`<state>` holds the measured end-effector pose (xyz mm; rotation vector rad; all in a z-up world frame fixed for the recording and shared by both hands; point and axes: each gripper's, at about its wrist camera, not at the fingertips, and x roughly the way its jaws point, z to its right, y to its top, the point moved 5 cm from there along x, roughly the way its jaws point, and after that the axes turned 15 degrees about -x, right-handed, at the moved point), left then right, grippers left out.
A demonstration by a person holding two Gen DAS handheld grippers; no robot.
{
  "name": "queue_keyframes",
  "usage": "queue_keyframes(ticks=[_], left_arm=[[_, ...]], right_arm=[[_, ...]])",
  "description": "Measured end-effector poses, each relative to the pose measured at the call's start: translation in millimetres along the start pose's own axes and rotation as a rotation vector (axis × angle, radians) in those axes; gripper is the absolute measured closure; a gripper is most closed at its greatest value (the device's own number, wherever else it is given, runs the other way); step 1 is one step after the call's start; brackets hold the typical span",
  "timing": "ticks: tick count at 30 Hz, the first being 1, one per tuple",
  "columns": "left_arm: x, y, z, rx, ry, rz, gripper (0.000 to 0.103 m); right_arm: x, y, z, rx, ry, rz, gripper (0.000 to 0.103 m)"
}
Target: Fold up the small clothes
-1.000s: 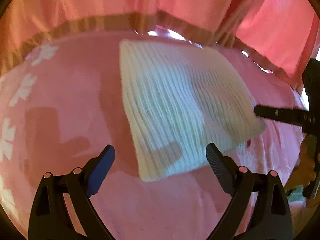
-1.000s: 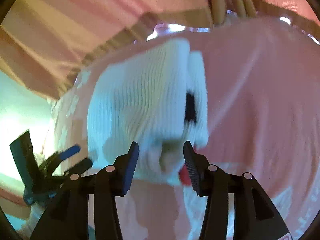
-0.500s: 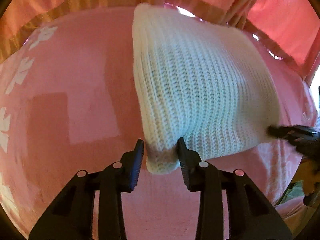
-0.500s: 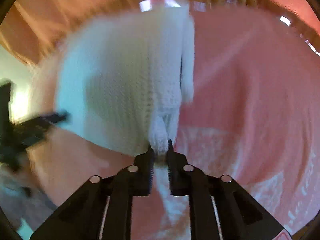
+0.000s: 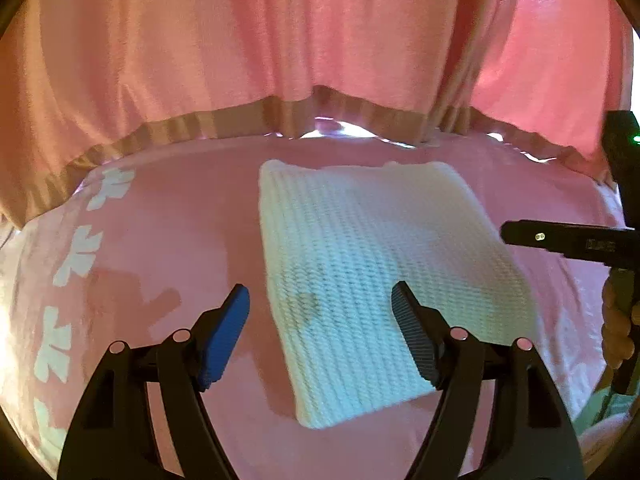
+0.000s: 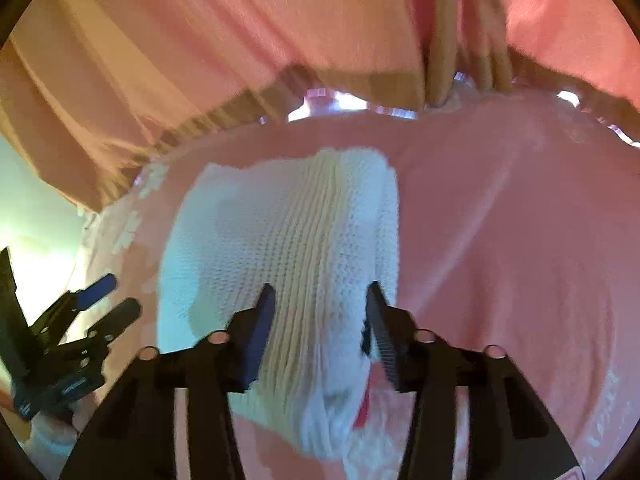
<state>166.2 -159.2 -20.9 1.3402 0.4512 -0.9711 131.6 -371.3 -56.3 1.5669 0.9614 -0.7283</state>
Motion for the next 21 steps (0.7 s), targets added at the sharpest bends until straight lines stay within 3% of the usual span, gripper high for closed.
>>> queue_keyframes(ticks=[2, 4, 10, 13, 16, 17, 20, 21], left_arm=[[4.9, 1.9, -5.8, -0.015, 0.012, -0.026, 0.032], [8.6, 2.8, -12.6, -0.041, 0.022, -0.039, 0.032], [10.9, 2.1, -21.3, -0.061, 0.040, -0.047, 0.032], [10.8, 0.5, -19.1, -0.052, 0.042, -0.046, 0.032], [11.8, -3.0, -15.8, -0.041, 0.044, -0.056, 0.031], [12.0, -3.9, -15.3, -0.042, 0.041, -0.060, 0.027], [18.0, -4.4, -17.6, -0.109, -0.031, -0.114, 0.019], [22.3, -3.7, -18.5, -0.143, -0.059, -0.138, 0.017]], right_arm=[[28.9, -6.1, 8.5, -0.004, -0.043, -0.089, 0.089], [35.5, -10.9, 11.8, -0.010, -0.078, -0.108, 0.089], [29.1, -10.8, 14.6, 0.054, -0.075, -0.108, 0.089], [15.5, -8.6, 15.0, 0.080, -0.051, -0.071, 0.081], [3.0, -13.7, 15.0, 0.084, -0.036, -0.061, 0.067], [0.4, -16.6, 13.0, 0.084, -0.026, -0.062, 0.063], [-1.5, -29.2, 9.5, 0.067, -0.014, -0.082, 0.045], [2.1, -31.7, 9.7, 0.060, -0.019, -0.090, 0.044]])
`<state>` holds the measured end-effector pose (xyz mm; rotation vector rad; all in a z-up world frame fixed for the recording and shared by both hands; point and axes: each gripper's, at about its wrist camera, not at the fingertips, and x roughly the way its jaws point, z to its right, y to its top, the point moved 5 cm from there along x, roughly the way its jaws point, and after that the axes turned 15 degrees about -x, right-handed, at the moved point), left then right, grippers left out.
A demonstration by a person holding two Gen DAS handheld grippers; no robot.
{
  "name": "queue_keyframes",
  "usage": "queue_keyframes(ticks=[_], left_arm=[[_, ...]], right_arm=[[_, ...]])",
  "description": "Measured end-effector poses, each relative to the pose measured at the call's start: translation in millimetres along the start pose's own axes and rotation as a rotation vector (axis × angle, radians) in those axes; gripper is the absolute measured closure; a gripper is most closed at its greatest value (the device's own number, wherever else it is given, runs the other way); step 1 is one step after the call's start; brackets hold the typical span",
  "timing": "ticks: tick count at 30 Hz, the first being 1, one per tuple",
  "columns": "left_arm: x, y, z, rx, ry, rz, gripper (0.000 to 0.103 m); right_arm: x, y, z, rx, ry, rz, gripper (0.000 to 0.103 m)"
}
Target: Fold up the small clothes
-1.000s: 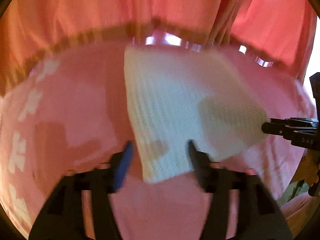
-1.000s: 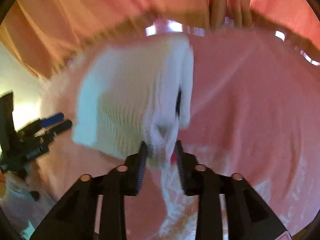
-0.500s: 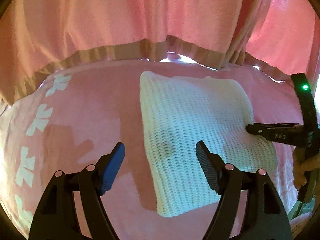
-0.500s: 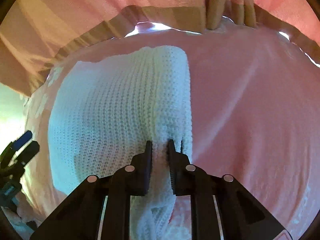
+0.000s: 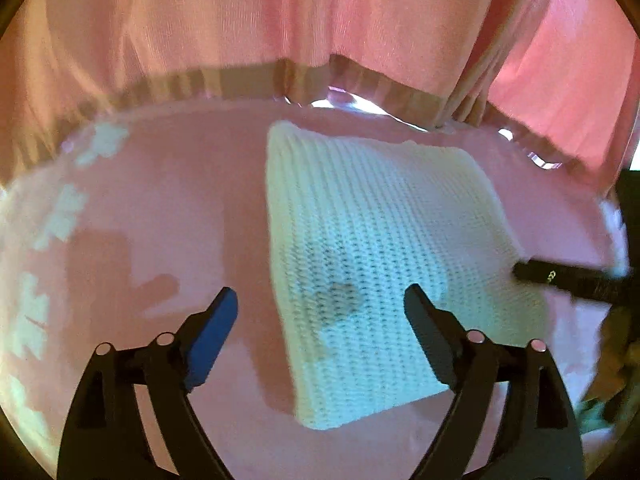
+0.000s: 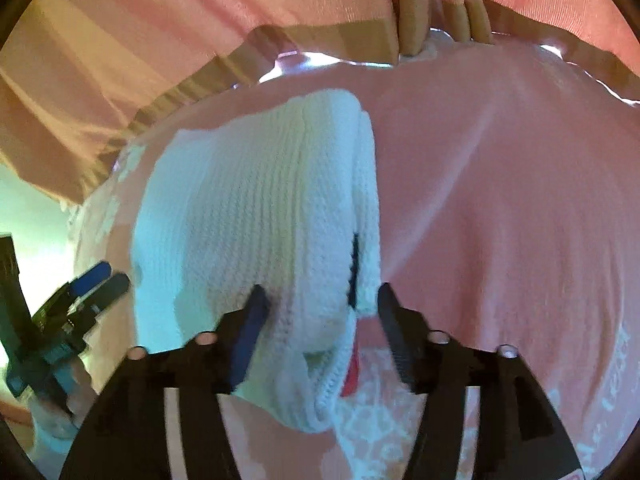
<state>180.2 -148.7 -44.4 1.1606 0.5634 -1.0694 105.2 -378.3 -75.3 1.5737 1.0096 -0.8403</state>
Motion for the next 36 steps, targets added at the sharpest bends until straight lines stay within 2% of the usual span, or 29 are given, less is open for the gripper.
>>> queue_keyframes(ticks=[1, 2, 3, 4, 5, 6, 8, 10, 12, 13, 15, 16, 18, 19, 20, 22, 24, 26, 30, 34, 35, 36], left_arm=[[4.6, 1.4, -1.2, -0.029, -0.024, -0.021, 0.016], [10.3, 2.0, -2.5, -0.055, -0.043, -0.042, 0.016], [19.2, 1.2, -6.0, -0.079, -0.049, -0.068, 0.018], [25.1, -0.7, -8.5, -0.089, -0.050, -0.087, 0.022], [32.3, -4.5, -12.0, -0.098, -0.055, -0.120, 0.040], [36.4, -8.6, -13.2, -0.106, -0.066, -0.155, 0.048], [37.9, -12.8, -14.0, -0.112, -0.063, -0.177, 0.048], [38.8, -15.8, -10.4, -0.084, -0.042, -0.179, 0.046], [44.3, -21.2, -7.9, -0.064, -0.027, -0.194, 0.042], [46.4, -23.3, -8.5, -0.066, -0.024, -0.200, 0.041], [41.5, -21.9, -9.0, -0.083, -0.028, -0.184, 0.040], [33.9, -17.1, -7.4, -0.095, -0.048, -0.166, 0.039], [18.2, -3.3, -5.1, -0.123, -0.109, -0.115, 0.021], [10.6, 5.2, -4.6, -0.139, -0.137, -0.077, 0.016], [4.2, 15.9, -5.2, -0.149, -0.155, -0.028, 0.009], [8.2, 27.0, -7.1, -0.141, -0.153, -0.006, 0.007], [30.7, 32.8, -14.1, -0.153, -0.128, -0.058, 0.007], [56.8, 28.5, -27.2, -0.222, -0.144, -0.141, 0.007], [78.9, 18.9, -36.1, -0.301, -0.228, -0.218, 0.007], [86.9, 19.1, -29.0, -0.282, -0.264, -0.234, 0.007], [89.4, 18.2, -27.8, -0.284, -0.274, -0.238, 0.007], [91.5, 18.2, -25.1, -0.277, -0.276, -0.234, 0.010]], right_arm=[[4.0, -0.4, -0.4, -0.004, 0.013, -0.006, 0.044], [7.5, -0.6, -0.7, -0.005, 0.024, -0.009, 0.061], [12.2, -0.7, -1.1, 0.002, 0.050, -0.015, 0.084], [12.6, -0.7, -1.7, 0.016, 0.063, -0.019, 0.084], [7.1, 0.8, -3.2, 0.022, 0.062, 0.000, 0.087], [-7.5, 3.3, -8.8, 0.008, 0.067, 0.040, 0.088], [-30.0, 4.2, -17.6, -0.018, 0.090, 0.095, 0.088], [-28.2, -3.1, -15.0, -0.039, 0.047, 0.072, 0.088], [9.5, -18.3, -5.8, -0.060, -0.026, -0.069, 0.081], [20.7, -22.0, -3.5, -0.059, -0.022, -0.101, 0.079], [10.6, -15.3, -2.1, -0.046, -0.010, -0.064, 0.068], [-3.5, -8.4, -2.4, -0.049, -0.013, -0.015, 0.064], [-26.5, 3.1, -1.3, -0.060, -0.046, 0.077, 0.030], [-34.7, 9.8, 0.0, -0.069, -0.060, 0.118, 0.027], [-37.3, 14.4, 1.3, -0.070, -0.064, 0.134, 0.026], [-28.9, 26.4, 10.3, -0.020, -0.026, 0.144, 0.026], [-6.3, 29.5, 16.2, 0.057, 0.071, 0.110, 0.026], [18.9, 27.4, 17.1, 0.101, 0.140, 0.047, 0.026], [51.7, 21.1, 4.6, 0.092, 0.174, -0.040, 0.024], [64.9, 20.7, -5.4, 0.089, 0.176, -0.037, 0.017], [66.1, 21.7, -5.5, 0.092, 0.172, -0.032, 0.018], [66.0, 22.4, -5.3, 0.097, 0.162, -0.022, 0.024]])
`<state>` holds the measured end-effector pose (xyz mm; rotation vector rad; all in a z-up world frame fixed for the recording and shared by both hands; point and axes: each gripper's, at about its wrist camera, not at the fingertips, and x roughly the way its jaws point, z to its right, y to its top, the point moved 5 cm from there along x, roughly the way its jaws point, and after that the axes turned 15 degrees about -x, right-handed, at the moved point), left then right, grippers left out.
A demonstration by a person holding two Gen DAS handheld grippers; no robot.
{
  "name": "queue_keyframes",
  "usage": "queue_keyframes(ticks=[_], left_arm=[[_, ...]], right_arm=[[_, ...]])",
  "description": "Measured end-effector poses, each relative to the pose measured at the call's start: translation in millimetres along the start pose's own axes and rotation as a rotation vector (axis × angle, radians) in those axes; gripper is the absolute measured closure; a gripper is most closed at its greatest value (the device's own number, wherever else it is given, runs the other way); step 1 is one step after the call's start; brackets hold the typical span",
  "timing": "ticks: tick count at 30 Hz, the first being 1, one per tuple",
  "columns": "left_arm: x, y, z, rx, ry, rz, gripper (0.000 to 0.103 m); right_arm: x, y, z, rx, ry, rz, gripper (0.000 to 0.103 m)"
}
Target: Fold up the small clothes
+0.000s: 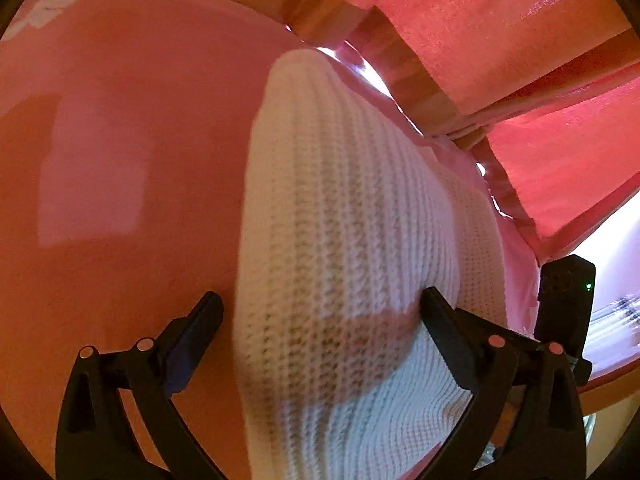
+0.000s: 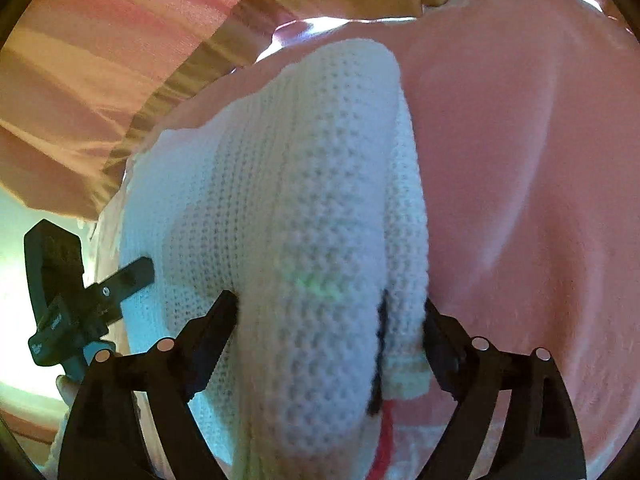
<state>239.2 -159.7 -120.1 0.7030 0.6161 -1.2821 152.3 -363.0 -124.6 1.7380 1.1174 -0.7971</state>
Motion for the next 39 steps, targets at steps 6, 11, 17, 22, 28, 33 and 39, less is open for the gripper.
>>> queue_keyframes(ticks=[6, 11, 17, 22, 28, 33, 39], left_arm=[[-9.4, -1.5, 17.8, 0.058, -0.003, 0.014, 0.057], [-49.1, -15.8, 55.7, 0.147, -0.002, 0.059, 0.060], [-124.3, -50.9, 88.8, 0.238, -0.079, 0.098, 0.059], [-225.4, -83.5, 129.5, 0.359, -0.165, 0.203, 0.059], [-339.0, -114.3, 168.9, 0.488, -0.240, 0.370, 0.058], [-407.0, -126.1, 183.6, 0.534, -0.275, 0.491, 0.057], [-471.1, -123.0, 180.5, 0.561, -0.269, 0.617, 0.057]], right_arm=[[-17.4, 11.4, -8.6, 0.025, 0.018, 0.055, 0.070], [-66.7, 13.8, -36.3, -0.002, -0.002, 0.137, 0.071], [-162.4, -9.1, -85.7, -0.071, -0.007, 0.314, 0.072], [-250.1, -28.4, -143.0, -0.169, 0.010, 0.482, 0.071], [-341.7, -37.8, -214.6, -0.305, 0.014, 0.656, 0.071], [-390.9, -35.3, -274.7, -0.408, 0.022, 0.756, 0.071], [-411.5, -25.1, -331.4, -0.478, 0.033, 0.815, 0.071]])
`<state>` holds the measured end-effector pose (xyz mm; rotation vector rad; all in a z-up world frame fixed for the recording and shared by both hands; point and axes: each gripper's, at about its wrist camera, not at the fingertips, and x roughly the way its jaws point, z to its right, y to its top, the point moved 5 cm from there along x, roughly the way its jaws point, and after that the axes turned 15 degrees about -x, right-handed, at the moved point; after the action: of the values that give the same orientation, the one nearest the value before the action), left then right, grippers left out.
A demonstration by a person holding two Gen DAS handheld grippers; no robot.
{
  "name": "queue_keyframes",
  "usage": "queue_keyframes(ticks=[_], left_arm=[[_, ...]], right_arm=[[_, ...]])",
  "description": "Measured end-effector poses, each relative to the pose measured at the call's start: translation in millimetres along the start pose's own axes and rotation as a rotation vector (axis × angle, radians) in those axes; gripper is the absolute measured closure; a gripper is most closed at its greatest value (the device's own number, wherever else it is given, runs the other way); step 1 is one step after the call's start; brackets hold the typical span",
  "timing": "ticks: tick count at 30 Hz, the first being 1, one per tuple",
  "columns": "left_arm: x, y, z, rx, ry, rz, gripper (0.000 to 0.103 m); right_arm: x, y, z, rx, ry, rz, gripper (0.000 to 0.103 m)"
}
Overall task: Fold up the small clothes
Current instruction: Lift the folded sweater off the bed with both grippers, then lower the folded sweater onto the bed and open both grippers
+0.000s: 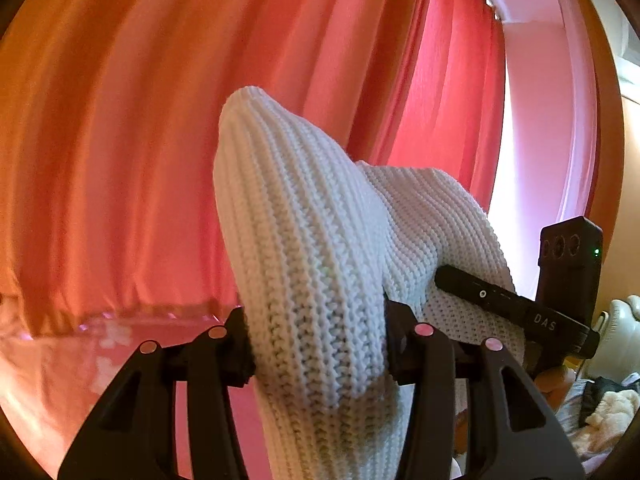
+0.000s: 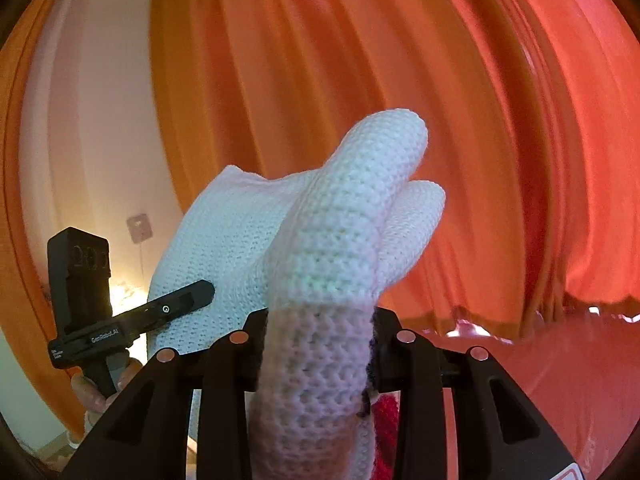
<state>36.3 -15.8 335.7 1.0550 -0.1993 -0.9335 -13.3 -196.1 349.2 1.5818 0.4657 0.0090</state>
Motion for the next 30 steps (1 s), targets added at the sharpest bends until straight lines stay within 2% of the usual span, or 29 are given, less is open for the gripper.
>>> queue_keyframes(ticks=[4, 8, 11, 18, 25, 26, 28, 29, 30], left_arm=[[-12.6, 13.4, -11.2, 0.017, 0.023, 0.039, 0.056], [-6.5, 13.7, -40.2, -0.011, 0.042, 0.029, 0.055], [3.5, 2.6, -68.6, -0.050, 0.060, -0.004, 0.055], [67.3, -42.5, -147.9, -0.164, 0.110, -0.110, 0.055], [99.4, -75.5, -187.2, -0.212, 0.152, -0.178, 0.055], [106.0, -82.7, -195.6, -0.219, 0.168, -0.191, 0.054], [129.3, -109.3, -227.7, -0.253, 0.244, -0.230, 0.045], [144.3, -133.0, -249.4, -0.258, 0.324, -0.263, 0.034], [155.2, -150.7, -267.3, -0.252, 0.403, -0.285, 0.026]], right_arm=[[17.7, 12.8, -15.2, -0.009, 0.019, 0.014, 0.071], [45.0, 4.7, -21.3, 0.006, 0.032, -0.026, 0.071], [76.9, -15.7, -17.5, 0.037, 0.042, -0.088, 0.071], [151.1, -90.2, 6.4, 0.118, 0.039, -0.252, 0.071], [196.4, -143.2, 27.0, 0.154, 0.042, -0.361, 0.070], [209.5, -159.7, 31.2, 0.160, 0.052, -0.398, 0.069], [233.8, -193.9, 39.4, 0.170, 0.064, -0.461, 0.063], [248.2, -216.5, 44.3, 0.172, 0.067, -0.498, 0.055], [267.4, -251.6, 52.4, 0.146, 0.043, -0.570, 0.055]])
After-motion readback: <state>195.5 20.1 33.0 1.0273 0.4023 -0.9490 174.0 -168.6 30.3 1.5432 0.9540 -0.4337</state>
